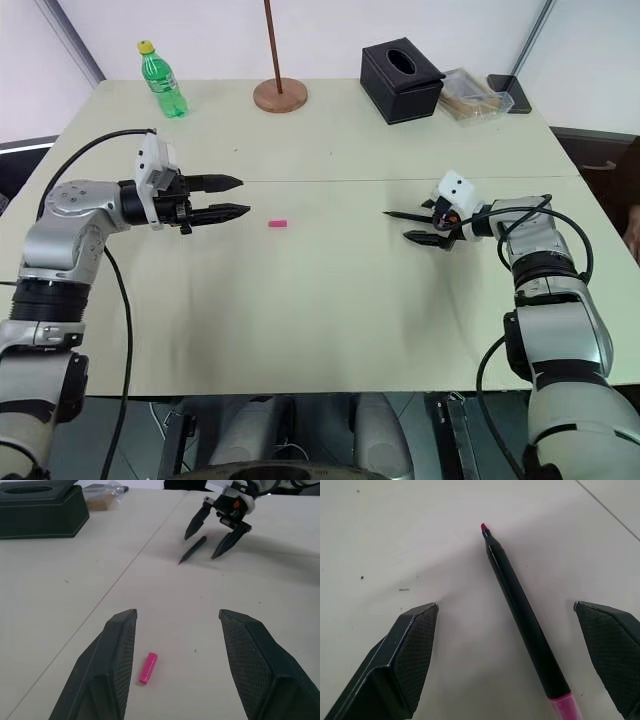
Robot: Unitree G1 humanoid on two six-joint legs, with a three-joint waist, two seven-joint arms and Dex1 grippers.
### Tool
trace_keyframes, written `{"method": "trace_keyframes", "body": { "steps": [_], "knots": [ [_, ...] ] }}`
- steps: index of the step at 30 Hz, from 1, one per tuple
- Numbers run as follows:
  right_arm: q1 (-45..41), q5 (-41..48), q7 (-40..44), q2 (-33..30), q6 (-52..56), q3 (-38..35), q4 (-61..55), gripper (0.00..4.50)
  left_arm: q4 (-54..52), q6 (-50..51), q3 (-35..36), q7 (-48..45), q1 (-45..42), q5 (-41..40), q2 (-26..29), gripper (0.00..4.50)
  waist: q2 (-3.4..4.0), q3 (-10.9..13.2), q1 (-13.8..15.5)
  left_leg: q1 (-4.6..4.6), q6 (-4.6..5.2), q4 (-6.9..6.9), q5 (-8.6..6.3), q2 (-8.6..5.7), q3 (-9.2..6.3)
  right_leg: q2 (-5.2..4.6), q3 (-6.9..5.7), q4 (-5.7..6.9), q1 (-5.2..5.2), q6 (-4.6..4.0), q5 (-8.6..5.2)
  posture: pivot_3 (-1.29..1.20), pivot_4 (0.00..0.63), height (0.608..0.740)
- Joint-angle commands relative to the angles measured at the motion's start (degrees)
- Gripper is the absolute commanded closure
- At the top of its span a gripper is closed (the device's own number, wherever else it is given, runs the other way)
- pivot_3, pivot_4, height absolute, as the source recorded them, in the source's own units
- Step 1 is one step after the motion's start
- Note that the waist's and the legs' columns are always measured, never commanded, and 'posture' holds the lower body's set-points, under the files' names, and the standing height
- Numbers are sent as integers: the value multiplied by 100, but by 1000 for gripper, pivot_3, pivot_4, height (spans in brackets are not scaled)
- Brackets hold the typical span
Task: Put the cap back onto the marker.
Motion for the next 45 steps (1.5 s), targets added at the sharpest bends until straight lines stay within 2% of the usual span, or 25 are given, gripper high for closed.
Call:
{"method": "trace_keyframes", "body": {
  "steps": [1, 5, 8, 14, 15, 24, 27, 29, 30, 33, 40, 45],
  "knots": [
    [-214, 40, -9, 29, -11, -164, 33, 0, -163, -8, 136, 68, -44, -76, 30, 1788, 0, 0, 0, 0, 0, 0, 0, 0, 0, 0, 0, 0, 0, 0, 0, 0, 150, 740],
    [-285, 57, -66, 70, 122, -218, 115, 0, -160, -24, 143, 111, -44, -85, 22, 1788, 1, 0, 0, 0, 0, 0, 0, 0, 0, 0, 0, 0, 0, 0, 0, 0, 150, 740],
    [-337, -5, -108, 101, 213, -192, 150, 812, -159, -43, 157, 153, -41, -82, 13, 1755, 2, 1, -1, 0, -1, 0, 0, 0, 0, 0, 0, 1, -1, 0, 0, 0, 150, 740],
    [-378, -138, -20, 149, 381, -94, 199, 4166, -172, -75, 175, 269, -35, -85, -11, 1755, 2, 1, -1, 0, -1, 0, 1, 0, 0, 0, 1, 1, -1, 0, 0, 0, 150, 740],
    [-380, -148, -23, 152, 378, -94, 198, 4423, -176, -80, 183, 290, -32, -85, -13, 1755, 2, 1, -1, 0, -1, 0, 1, -1, 1, 0, 1, 2, -1, 0, 0, 0, 150, 740],
    [-351, -195, -63, 172, 362, -146, 181, 4423, -199, -127, 244, 442, 25, -100, 1, 1755, 3, 2, -1, 0, -1, 0, 1, 0, 1, 0, 1, 3, -1, 0, 0, 0, 150, 740],
    [-374, -213, -109, 158, 345, -150, 179, 3551, -193, -139, 254, 473, 45, -103, 1, 1755, 3, 2, -1, 0, -2, 0, 1, 0, 1, 0, 2, 3, -2, 0, 0, 0, 150, 740],
    [-380, -262, -39, 160, 321, -102, 160, 2528, -168, -146, 256, 484, 38, -103, -2, 1755, 4, 2, -1, 0, -2, 0, 1, -1, 1, 0, 2, 4, -2, 0, 0, 0, 150, 740],
    [-383, -294, 33, 162, 320, -66, 155, 2156, -155, -152, 254, 489, 31, -100, -6, 1755, 4, 2, -1, 0, -2, 0, 1, -1, 1, 0, 2, 4, -2, 0, 0, 0, 150, 740],
    [-423, -385, 218, 180, 430, 28, 199, 567, -127, -174, 249, 502, 9, -93, -20, 1755, 4, 2, -2, 0, -2, 0, 1, -1, 2, 0, 2, 4, -2, 0, 0, 0, 150, 740],
    [-580, -546, 632, 219, 953, 165, 352, 567, -245, -141, 272, 482, 24, -135, 38, 1755, 4, 2, -1, 0, -2, 0, 1, -1, 1, 0, 1, 5, -2, 0, 0, 0, 150, 740],
    [-565, -534, 492, 231, 921, 97, 342, 567, -553, 49, 389, 283, 177, -387, 184, 1755, 4, 2, -2, 0, -3, 0, 1, -1, 1, 0, 2, 4, -2, 0, 0, 0, 150, 740]
  ]
}}
